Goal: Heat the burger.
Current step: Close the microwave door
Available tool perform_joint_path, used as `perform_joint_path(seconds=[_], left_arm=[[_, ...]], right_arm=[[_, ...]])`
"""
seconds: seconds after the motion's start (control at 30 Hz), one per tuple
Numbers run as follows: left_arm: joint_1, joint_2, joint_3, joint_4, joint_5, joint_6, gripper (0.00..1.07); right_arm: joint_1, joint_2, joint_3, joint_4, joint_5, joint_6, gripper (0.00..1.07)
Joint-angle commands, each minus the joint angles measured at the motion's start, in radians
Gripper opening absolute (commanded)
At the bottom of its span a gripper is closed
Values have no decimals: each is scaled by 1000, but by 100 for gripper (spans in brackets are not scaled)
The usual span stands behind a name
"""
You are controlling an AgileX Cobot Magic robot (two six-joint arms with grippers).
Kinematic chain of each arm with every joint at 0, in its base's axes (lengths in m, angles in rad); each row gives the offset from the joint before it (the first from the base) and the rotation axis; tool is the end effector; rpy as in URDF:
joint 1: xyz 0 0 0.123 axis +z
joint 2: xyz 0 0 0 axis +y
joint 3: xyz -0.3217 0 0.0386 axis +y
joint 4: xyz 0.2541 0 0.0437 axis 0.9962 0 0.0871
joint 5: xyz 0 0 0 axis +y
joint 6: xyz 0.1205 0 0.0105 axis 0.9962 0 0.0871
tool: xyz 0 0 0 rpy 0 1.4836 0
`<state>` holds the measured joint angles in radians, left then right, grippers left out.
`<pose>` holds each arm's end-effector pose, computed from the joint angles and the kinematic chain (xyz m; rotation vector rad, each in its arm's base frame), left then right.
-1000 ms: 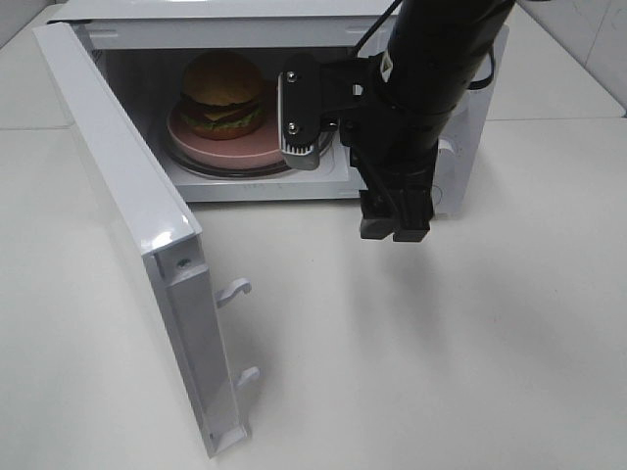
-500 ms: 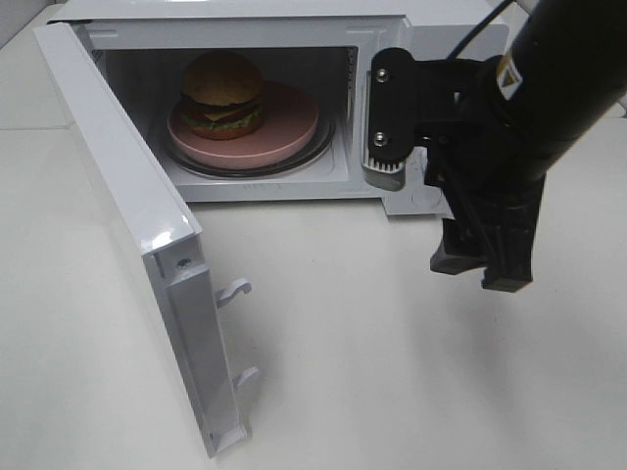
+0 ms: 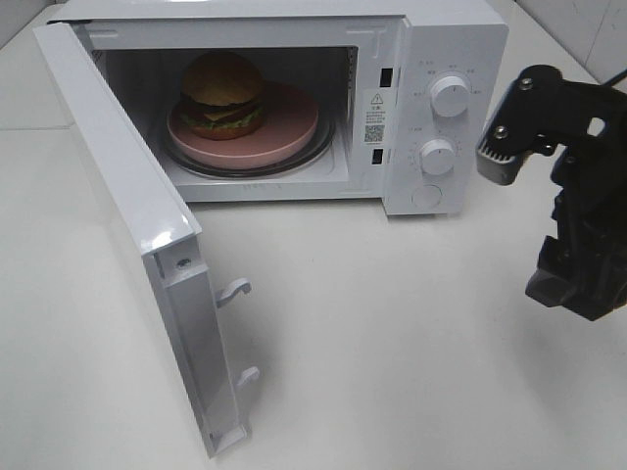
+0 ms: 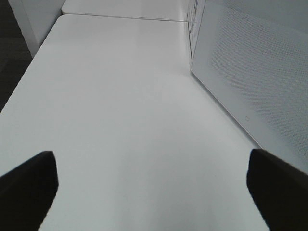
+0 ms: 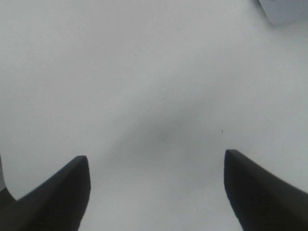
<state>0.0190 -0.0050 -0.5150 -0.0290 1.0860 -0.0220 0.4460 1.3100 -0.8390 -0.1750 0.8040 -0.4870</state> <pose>-0.0157 -0.0034 0.2685 -0.0399 2.0491 -0.0366 0.2287 0.0925 0.2564 -1.3570 2.3973 -0.2172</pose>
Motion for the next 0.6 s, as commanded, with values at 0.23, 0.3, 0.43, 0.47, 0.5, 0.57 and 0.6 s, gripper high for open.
perform_joint_path(seconds=[0.23,0.3,0.43,0.47,0.5,0.57,0.6], left_arm=[[1,-17,0,1,-15,2,102],[1,-17,0,1,-15,2,102],[1,-17,0,1,-15,2,102],[1,-17,0,1,-15,2,102],[1,-17,0,1,-15,2,102],[1,-17,0,1,-15,2,102],[1,-17,0,1,-15,2,102]], right_arm=[[-254,-8,13,37,-71,279,76],[-300,-8,13,46,-81,337,76],[-426,-8,13,49,-87,510,76],[-426,-8,13,49,-87,510,76],[-457,-8,13,49,-82,550,76],[-463,-8,13,47,-75,546,76],[-463,-8,13,45,-49,521,76]])
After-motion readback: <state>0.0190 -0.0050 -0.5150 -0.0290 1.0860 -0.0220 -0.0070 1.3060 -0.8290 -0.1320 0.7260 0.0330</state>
